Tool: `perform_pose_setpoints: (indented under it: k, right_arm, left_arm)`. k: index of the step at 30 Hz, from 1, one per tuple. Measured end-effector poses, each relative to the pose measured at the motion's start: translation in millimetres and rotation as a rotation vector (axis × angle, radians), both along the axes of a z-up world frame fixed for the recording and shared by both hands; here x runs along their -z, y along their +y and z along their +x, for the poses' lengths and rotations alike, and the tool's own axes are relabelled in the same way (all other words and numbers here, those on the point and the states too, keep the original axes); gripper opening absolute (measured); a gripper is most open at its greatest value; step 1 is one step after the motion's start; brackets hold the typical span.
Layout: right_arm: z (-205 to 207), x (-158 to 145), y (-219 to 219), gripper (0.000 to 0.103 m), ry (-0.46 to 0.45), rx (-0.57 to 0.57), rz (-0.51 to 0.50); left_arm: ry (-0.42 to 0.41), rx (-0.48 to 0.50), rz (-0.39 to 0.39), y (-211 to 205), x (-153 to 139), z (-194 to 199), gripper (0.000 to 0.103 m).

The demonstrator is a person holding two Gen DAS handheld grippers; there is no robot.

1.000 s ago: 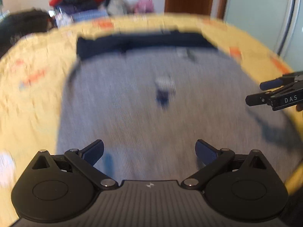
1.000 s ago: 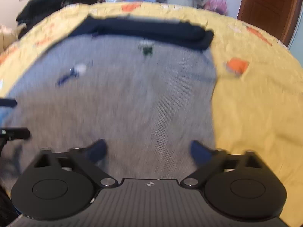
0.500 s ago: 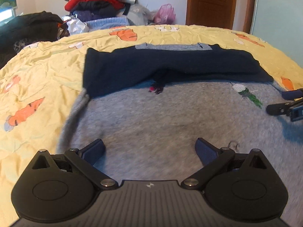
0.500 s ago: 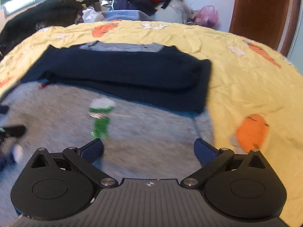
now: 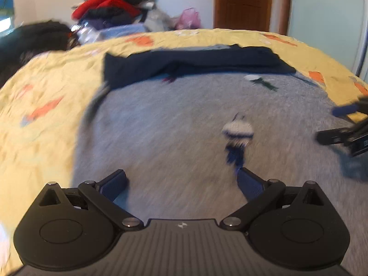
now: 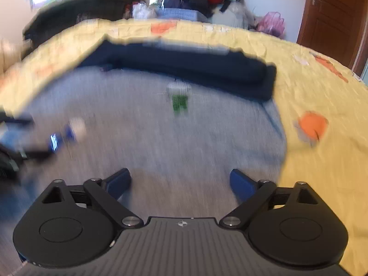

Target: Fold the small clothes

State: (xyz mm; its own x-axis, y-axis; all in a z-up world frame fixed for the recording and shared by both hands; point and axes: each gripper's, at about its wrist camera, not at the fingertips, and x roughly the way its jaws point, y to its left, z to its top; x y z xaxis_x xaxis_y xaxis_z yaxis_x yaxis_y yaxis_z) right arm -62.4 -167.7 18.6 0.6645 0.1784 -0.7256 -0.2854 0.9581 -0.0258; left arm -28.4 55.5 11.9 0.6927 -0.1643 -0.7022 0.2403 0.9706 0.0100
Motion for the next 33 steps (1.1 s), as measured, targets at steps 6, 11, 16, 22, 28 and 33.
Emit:
perform_pose_setpoints:
  k: [6, 11, 16, 22, 28, 33]
  right_arm:
    - [-55.1, -24.6, -74.1, 0.094, 0.071, 0.17, 0.115]
    - [-92.9, -22.4, -120.8, 0.091, 0.258, 0.181, 0.449]
    - [-108.4, -10.2, -136.0, 0.083, 0.515, 0.134, 0.771]
    - [-120.5, 8.1, -129.3, 0.082, 0.62, 0.118, 0.914]
    - [-117.0, 17.4, -132.3, 0.069, 0.612, 0.15, 0.992]
    - [-114.3, 27.9, -137.0, 0.035, 0.624, 0.19, 0.976]
  left_arm:
    - [0.065, -0.167, -0.078, 66.2, -12.8, -59.5, 0.103]
    - [0.17, -0.244, -0.415, 111.0, -15.8, -96.8, 0.103]
    - [0.474, -0.099, -0.925, 127.1, 9.5, -102.3, 0.103]
    - [0.534, -0.154, -1.132, 137.4, 31.9, -105.8, 0.103]
    - [0.544, -0.191, -1.123, 143.8, 31.2, -99.6, 0.093]
    - [0.543, -0.229, -1.069, 149.3, 32.7, -101.7, 0.053]
